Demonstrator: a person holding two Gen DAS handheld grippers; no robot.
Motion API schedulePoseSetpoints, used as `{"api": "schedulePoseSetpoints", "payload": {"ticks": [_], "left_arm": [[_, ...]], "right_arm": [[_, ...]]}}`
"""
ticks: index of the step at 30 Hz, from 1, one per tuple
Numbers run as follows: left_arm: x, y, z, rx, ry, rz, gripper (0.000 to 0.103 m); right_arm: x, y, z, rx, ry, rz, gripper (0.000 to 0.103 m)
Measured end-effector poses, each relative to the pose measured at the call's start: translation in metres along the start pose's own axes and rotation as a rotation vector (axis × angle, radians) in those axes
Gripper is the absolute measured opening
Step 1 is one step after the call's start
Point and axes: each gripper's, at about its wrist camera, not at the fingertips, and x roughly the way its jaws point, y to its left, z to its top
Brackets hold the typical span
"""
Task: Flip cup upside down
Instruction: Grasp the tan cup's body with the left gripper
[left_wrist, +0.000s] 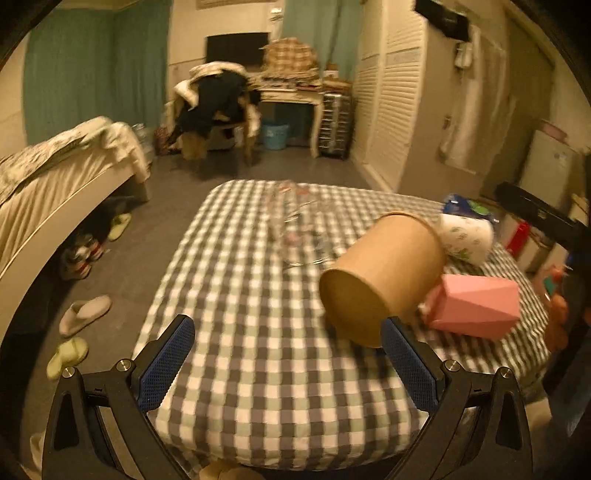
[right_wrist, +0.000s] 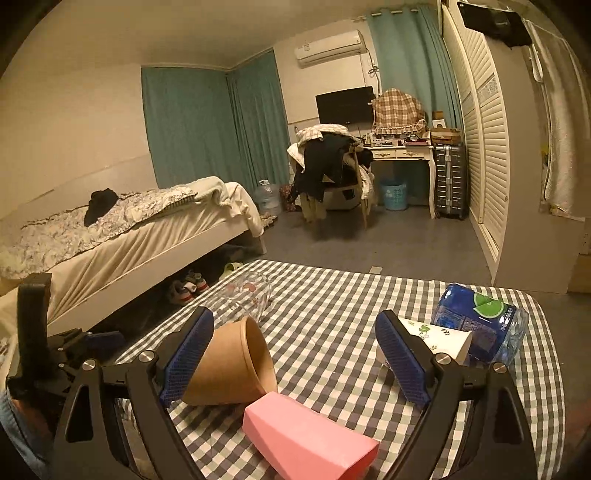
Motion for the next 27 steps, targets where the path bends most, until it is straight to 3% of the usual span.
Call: {"api": "schedulePoseSetpoints", "payload": {"ticks": [9,18,21,23,27], "left_arm": [[0.034,-0.028,0.005,0.141,0.023,-0.092,0.103],[0.073,-0.034,0.016,0.223,0.042,-0.272,0.103],[0.080,-0.038,0.018,0.240,0.049,-0.307,0.102],[0.080,-0.042,0.018,0.264,0.046,-0.325,0.091],[0.077,-0.046,0.017,0.290,0.040,-0.323,0.091]], "right_arm": [[0.006,-0.004,-0.002,0.001,0.015,-0.020,0.090],[0.014,-0.015,-0.005,0.016,0.037,-0.040,0.090],[0.016,-0.019,-0.005,0.019,0.043,-0.049,0.090],[0.018,-0.020,-0.006,0.021,0.051,-0.052,0.090],[0.026,-0.018,-0.008,0.016,0.077,-0.077,0.090]]}}
